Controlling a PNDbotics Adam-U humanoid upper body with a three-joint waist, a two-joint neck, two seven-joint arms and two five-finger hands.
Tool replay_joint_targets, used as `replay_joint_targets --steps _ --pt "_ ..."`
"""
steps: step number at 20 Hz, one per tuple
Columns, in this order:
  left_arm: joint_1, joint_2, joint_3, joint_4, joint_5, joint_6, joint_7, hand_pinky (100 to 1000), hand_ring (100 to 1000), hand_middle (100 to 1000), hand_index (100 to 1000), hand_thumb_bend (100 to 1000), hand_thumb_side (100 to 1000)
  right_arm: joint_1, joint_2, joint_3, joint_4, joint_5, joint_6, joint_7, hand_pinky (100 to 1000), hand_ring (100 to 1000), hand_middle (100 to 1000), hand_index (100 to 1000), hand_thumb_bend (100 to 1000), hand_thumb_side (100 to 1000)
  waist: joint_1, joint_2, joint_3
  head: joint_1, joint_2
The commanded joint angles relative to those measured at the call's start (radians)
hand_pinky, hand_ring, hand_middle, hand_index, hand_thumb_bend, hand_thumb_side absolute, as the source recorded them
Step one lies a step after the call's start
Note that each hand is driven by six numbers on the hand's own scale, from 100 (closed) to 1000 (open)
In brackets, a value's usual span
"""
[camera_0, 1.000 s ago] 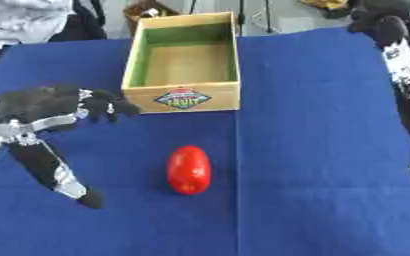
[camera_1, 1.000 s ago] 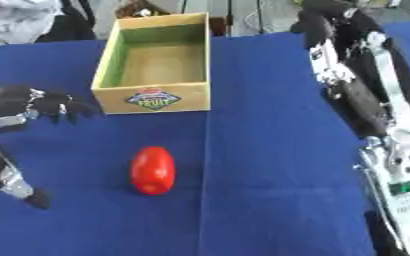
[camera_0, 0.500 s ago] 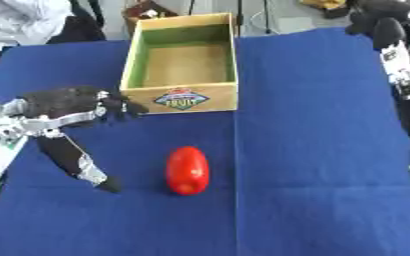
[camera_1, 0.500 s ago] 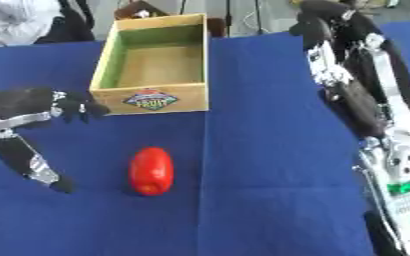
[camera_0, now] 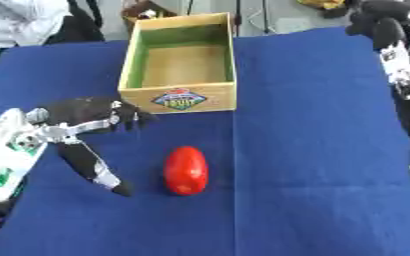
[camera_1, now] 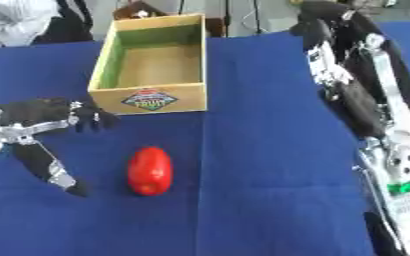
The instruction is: Pick up objects on the table and place them in the box.
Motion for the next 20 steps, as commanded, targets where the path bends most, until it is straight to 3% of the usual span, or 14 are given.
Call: replay_joint_targets --steps 1,20 --pt "-0.023 -0.017 0.004 -0.004 -0.008 -0.003 -0.019 514 641 704 965 882 734 -0.005 -0.015 -0.009 -0.019 0.0 0.003 -0.006 954 865 613 809 100 618 -0.001 -0.021 0.003 -0.009 -0.004" --pt "-0.036 -0.126 0.012 0.031 -0.058 0.033 -0.005 530 650 720 979 878 748 0.003 -0.016 -0.011 -0.019 0.005 0.008 -0.014 956 862 609 806 100 608 0.011 -0.035 0.01 -0.028 0.003"
